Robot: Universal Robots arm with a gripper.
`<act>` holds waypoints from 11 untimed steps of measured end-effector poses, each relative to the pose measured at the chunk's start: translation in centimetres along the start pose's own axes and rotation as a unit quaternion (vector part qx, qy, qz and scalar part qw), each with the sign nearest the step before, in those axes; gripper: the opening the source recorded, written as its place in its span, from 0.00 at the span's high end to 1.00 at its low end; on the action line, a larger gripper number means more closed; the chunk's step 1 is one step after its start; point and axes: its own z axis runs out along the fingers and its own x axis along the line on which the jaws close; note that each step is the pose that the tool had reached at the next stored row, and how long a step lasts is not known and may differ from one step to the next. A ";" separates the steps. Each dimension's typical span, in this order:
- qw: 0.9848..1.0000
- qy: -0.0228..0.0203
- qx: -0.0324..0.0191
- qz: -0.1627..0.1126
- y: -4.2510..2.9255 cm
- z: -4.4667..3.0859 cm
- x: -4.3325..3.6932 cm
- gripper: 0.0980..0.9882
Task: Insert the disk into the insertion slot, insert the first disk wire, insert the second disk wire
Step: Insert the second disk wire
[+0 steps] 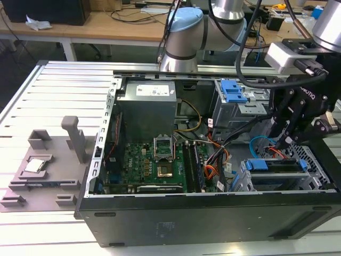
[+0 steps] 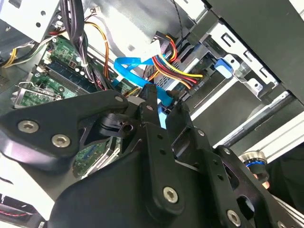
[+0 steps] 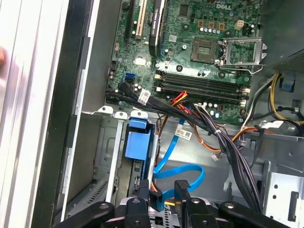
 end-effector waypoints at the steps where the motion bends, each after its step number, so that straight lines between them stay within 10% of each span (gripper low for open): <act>1: 1.000 0.001 0.000 0.000 0.00 0.02 0.00 0.71; 11: 1.000 0.002 0.000 0.000 0.00 0.03 0.00 0.93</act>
